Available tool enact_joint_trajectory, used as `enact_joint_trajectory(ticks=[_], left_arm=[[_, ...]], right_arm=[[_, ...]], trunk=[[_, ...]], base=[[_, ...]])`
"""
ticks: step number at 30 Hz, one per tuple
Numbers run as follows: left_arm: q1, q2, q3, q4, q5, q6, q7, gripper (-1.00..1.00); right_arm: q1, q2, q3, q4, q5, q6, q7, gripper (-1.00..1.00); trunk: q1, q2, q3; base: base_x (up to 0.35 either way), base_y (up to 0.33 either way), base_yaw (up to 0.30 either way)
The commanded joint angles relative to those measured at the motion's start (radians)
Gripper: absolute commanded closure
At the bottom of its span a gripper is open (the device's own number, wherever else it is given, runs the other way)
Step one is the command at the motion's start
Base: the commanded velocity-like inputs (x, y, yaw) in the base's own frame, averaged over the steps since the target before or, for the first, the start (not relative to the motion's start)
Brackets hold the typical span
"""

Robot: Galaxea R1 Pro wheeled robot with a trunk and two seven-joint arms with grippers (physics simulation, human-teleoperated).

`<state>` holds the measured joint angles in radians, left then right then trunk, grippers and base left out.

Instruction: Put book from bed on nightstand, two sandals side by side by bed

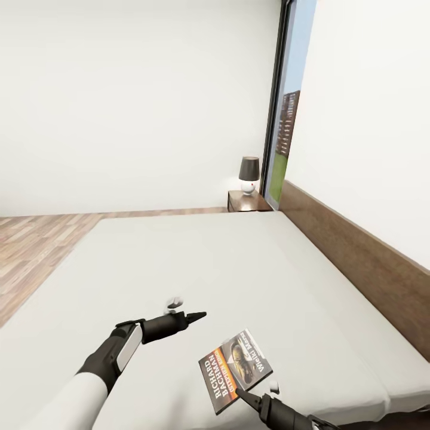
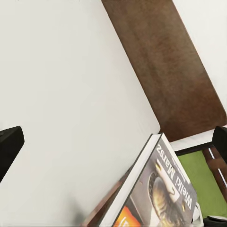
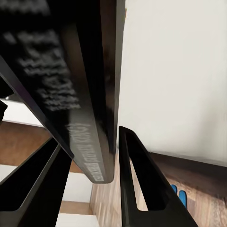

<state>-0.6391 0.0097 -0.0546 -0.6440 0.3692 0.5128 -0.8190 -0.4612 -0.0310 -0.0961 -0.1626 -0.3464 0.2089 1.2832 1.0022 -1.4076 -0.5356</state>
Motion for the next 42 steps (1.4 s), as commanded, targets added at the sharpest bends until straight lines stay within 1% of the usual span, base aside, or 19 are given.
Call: enact_joint_trajectory(ticks=[1,12,16,26,28,29,31,33,38,39,40,42], left_arm=[[-0.001,0.001,-0.004,0.019,0.008,0.007,0.002,-1.00],[-0.001,0.002,-0.003,0.039,0.008,0.004,0.003,-1.00],[-0.001,0.005,-0.002,0.063,0.005,0.003,0.003,-1.00],[-0.001,0.007,-0.003,0.070,0.002,-0.004,0.002,-1.00],[-0.001,0.010,-0.002,0.071,0.002,-0.022,0.002,-1.00],[-0.001,0.012,-0.003,0.071,0.002,-0.027,0.002,-1.00],[-0.001,0.027,-0.003,0.072,0.003,-0.050,0.001,-1.00],[-0.001,0.041,-0.003,0.073,0.004,-0.062,0.000,-1.00],[-0.001,0.077,-0.002,0.146,0.004,-0.081,-0.005,-1.00],[-0.001,0.077,-0.002,0.146,0.004,-0.081,-0.005,-1.00],[-0.001,0.085,-0.002,0.159,0.005,-0.086,-0.020,-1.00],[-0.001,0.086,-0.002,0.160,0.005,-0.087,-0.022,-1.00]], right_arm=[[-0.001,0.000,-0.008,0.000,0.004,0.010,0.004,1.00],[-0.001,-0.001,-0.011,-0.001,0.004,0.009,0.007,1.00],[-0.001,-0.005,-0.013,-0.001,0.001,0.010,0.011,1.00],[-0.001,-0.016,-0.010,0.011,-0.005,0.012,0.015,1.00],[-0.001,-0.035,-0.007,0.015,-0.006,0.012,0.015,1.00],[-0.001,-0.041,-0.007,0.015,-0.006,0.012,0.015,1.00],[-0.001,-0.061,-0.007,0.016,-0.008,0.012,0.016,1.00],[-0.001,-0.072,-0.007,0.017,-0.008,0.012,0.026,1.00],[0.000,-0.079,-0.007,0.021,-0.008,0.012,0.040,1.00],[0.000,-0.079,-0.007,0.021,-0.008,0.012,0.040,1.00],[0.000,-0.084,-0.007,0.021,-0.008,0.012,0.042,1.00],[0.000,-0.085,-0.007,0.021,-0.008,0.012,0.042,1.00]], trunk=[[0.000,-0.001,-0.001],[0.000,-0.001,-0.001],[0.000,-0.001,-0.001],[-0.038,0.069,0.030],[-0.046,0.083,0.037],[-0.050,0.090,0.040],[-0.058,0.104,0.046],[-0.061,0.111,0.049],[-0.061,0.111,0.049],[-0.061,0.111,0.049],[-0.061,0.111,0.049],[-0.061,0.111,0.049]], base=[[0.000,0.000,0.000],[0.000,0.000,0.000],[0.000,0.000,0.000],[0.000,0.000,0.000],[0.000,0.000,0.000],[0.000,0.000,0.000],[0.000,0.000,0.000],[0.000,0.000,0.000],[0.000,0.000,0.000],[0.000,0.000,0.000],[0.000,0.000,0.000],[0.000,0.000,0.000]])
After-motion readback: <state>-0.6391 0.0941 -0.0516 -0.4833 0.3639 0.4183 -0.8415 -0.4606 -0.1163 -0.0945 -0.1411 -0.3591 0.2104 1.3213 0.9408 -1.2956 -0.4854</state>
